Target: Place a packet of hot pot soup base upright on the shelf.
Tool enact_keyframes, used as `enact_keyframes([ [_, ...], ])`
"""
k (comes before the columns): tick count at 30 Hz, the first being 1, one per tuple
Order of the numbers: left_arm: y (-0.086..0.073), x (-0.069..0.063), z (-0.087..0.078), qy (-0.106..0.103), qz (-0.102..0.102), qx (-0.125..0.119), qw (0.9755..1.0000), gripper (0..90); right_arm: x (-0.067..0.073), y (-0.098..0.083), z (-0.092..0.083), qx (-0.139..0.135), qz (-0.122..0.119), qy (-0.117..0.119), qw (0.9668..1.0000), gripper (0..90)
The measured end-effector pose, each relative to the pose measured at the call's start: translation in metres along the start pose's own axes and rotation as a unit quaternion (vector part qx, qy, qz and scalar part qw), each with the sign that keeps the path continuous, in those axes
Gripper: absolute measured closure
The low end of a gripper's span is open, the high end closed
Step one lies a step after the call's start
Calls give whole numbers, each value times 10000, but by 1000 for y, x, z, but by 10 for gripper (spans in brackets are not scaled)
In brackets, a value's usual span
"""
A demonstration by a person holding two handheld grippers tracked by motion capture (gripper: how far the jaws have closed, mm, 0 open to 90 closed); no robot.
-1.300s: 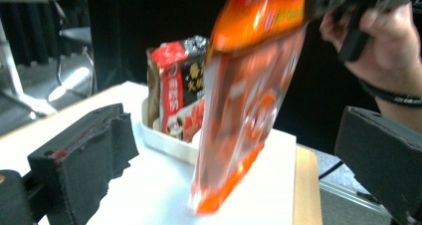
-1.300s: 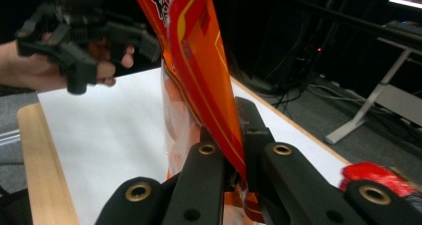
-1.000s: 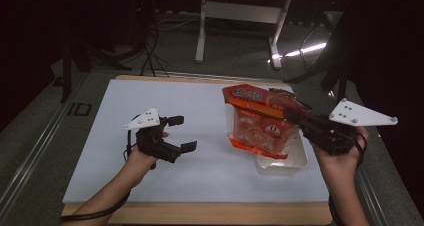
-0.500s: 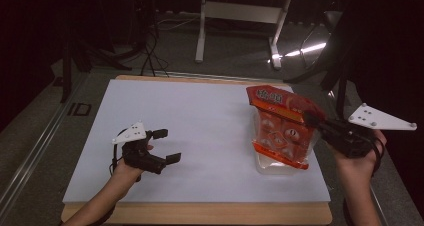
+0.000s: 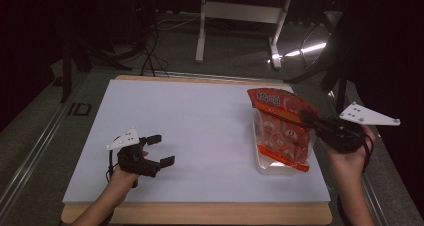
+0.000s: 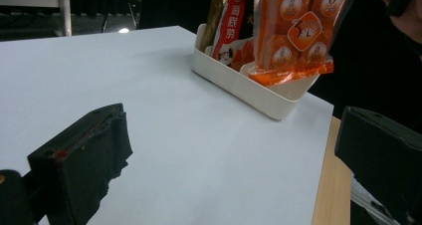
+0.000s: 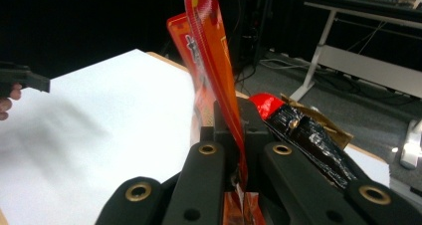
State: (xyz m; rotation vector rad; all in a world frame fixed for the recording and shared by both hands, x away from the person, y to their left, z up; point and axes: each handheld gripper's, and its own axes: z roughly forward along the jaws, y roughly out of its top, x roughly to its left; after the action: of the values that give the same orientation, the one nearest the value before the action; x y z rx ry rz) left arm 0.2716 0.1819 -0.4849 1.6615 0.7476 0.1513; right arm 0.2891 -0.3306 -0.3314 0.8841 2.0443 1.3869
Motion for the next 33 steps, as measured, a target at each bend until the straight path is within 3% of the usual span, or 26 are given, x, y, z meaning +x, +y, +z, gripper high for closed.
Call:
enact_keyframes([
  [7, -3, 3, 1, 39, -15, 48, 10000, 9, -11, -20, 13, 70, 389, 157, 9991, 900],
  [12, -5, 6, 1, 84, 38, 103, 9999, 9, -13, -34, 20, 203, 461, 97, 9987, 900],
  [23, -11, 11, 2, 143, -19, 180, 9997, 9, -30, -72, 7, 135, 910, 51, 9957, 900],
  [28, -11, 11, 3, 112, -29, 156, 9998, 9, -31, -73, 7, 144, 957, 120, 9952, 891],
  [31, -12, 11, 3, 107, -15, 175, 9998, 9, -30, -70, 8, 163, 946, 58, 9954, 837],
  [33, -12, 11, 3, 100, -25, 192, 9998, 9, -27, -66, 7, 67, 957, 4, 9954, 718],
])
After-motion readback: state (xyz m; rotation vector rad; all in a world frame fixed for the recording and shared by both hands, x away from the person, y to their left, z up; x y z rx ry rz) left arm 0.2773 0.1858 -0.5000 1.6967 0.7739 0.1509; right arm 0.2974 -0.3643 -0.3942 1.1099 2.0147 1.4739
